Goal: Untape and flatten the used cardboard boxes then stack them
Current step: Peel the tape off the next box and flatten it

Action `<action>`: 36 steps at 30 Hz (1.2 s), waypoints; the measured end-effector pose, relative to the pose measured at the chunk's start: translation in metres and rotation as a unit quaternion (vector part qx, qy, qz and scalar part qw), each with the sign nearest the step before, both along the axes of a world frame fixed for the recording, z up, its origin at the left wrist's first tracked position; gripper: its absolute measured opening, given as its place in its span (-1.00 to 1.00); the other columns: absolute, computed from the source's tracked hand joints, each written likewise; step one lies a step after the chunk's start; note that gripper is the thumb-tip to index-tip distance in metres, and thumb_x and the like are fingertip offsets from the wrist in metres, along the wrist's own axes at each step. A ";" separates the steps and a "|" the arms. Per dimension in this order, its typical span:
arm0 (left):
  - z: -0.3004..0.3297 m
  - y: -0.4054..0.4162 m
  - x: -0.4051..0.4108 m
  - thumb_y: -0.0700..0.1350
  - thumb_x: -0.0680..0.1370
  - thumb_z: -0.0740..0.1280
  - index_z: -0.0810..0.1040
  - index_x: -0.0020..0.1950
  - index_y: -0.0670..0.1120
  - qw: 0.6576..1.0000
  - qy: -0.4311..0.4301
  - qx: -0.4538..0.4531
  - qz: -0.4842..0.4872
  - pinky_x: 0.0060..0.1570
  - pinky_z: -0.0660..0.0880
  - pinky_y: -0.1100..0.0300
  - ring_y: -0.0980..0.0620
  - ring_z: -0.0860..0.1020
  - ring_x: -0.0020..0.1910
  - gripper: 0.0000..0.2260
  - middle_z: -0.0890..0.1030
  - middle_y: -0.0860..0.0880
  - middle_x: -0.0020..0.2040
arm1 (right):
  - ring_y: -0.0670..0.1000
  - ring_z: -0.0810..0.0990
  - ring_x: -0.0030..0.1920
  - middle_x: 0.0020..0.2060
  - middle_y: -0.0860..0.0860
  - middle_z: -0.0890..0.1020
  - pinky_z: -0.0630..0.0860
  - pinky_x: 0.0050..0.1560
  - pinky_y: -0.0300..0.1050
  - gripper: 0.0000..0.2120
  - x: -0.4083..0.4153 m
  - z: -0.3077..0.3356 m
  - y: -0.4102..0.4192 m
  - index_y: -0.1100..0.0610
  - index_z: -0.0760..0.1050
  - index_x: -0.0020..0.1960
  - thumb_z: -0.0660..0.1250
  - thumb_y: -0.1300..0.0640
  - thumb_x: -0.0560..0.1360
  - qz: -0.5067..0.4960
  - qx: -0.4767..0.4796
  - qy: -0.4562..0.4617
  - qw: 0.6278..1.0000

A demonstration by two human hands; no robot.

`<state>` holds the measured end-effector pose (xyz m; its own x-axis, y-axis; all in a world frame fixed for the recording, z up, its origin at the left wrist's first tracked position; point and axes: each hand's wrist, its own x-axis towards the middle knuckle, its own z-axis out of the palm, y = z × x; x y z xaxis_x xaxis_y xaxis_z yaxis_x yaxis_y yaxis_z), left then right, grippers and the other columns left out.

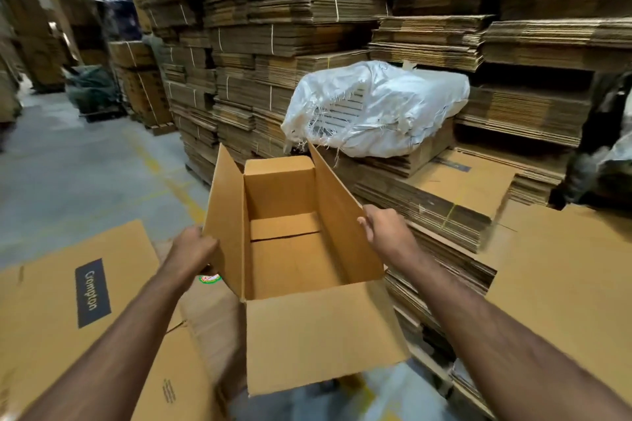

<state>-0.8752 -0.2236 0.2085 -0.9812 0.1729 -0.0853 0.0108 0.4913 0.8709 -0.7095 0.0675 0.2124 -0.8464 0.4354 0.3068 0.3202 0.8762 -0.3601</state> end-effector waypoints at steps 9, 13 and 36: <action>-0.015 0.000 0.002 -0.22 0.62 0.22 0.48 0.08 -0.28 0.995 0.048 -0.070 0.055 -0.34 0.54 0.05 -0.25 0.57 -0.19 -0.86 0.57 -0.28 -0.07 | 0.00 0.63 -0.10 -0.08 0.03 0.65 0.63 -0.04 -0.03 -0.80 -0.029 -0.018 0.011 0.13 0.50 0.18 0.22 0.05 0.65 0.060 -0.065 0.017 0.996; -0.014 -0.011 -0.010 -0.18 0.65 0.20 0.44 0.14 -0.23 0.996 0.022 -0.069 0.042 -0.38 0.55 0.05 -0.25 0.58 -0.14 -0.85 0.55 -0.26 -0.03 | -0.05 0.54 -0.20 -0.17 -0.03 0.58 0.48 -0.23 -0.17 -0.82 -0.045 -0.020 -0.001 0.14 0.50 0.14 0.23 0.05 0.65 0.056 -0.053 0.013 0.997; -0.031 -0.078 -0.076 -0.11 0.55 0.30 0.17 0.49 -0.11 0.893 0.093 -0.435 0.077 0.26 0.38 -0.15 -0.25 0.31 0.36 -0.45 0.35 -0.23 0.37 | 0.21 0.08 0.50 0.47 0.19 0.17 0.28 0.36 0.21 -0.58 -0.098 -0.024 -0.023 0.03 0.41 0.35 0.34 -0.03 0.53 -0.138 0.267 -0.171 0.938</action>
<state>-0.9509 -0.3012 0.1770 -0.9988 -0.0175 0.0448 -0.0106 0.9886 0.1505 -0.8078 0.0444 0.1880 -0.8124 0.5139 0.2755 0.5786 0.7690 0.2717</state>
